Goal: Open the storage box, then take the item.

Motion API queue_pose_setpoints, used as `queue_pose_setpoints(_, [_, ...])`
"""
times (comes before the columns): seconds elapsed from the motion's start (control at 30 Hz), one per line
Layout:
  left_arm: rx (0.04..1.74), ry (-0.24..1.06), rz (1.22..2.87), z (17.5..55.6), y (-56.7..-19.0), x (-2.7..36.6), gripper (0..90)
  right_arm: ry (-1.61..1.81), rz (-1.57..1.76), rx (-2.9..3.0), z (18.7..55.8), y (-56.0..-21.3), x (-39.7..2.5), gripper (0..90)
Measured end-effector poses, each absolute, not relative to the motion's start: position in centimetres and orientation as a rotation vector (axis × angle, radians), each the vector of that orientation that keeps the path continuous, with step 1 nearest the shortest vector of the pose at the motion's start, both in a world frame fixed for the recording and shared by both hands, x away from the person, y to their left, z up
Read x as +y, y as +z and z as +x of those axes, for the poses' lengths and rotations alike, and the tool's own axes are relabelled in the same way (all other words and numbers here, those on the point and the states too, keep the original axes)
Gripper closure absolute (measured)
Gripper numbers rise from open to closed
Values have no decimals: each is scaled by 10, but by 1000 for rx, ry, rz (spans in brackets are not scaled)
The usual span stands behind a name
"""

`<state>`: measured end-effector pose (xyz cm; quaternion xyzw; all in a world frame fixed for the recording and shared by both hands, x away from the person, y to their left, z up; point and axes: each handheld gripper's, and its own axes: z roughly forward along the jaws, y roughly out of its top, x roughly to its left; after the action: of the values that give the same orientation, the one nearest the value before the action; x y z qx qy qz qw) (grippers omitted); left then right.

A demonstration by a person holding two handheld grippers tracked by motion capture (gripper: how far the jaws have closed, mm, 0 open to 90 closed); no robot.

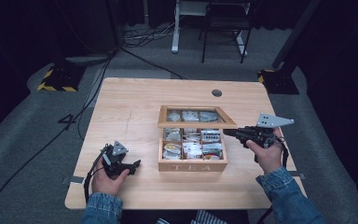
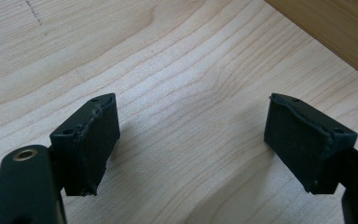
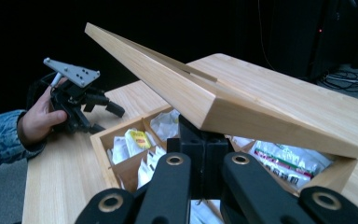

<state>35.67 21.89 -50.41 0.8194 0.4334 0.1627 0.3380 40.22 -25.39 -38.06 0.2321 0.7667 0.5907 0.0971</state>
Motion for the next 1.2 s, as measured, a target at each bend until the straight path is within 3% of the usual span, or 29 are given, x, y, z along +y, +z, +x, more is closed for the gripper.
queue_pose_setpoints(1.2, [1142, 432, 2135, 354, -504, 218, 157, 1754, 703, 2189, 412, -368, -256, 900])
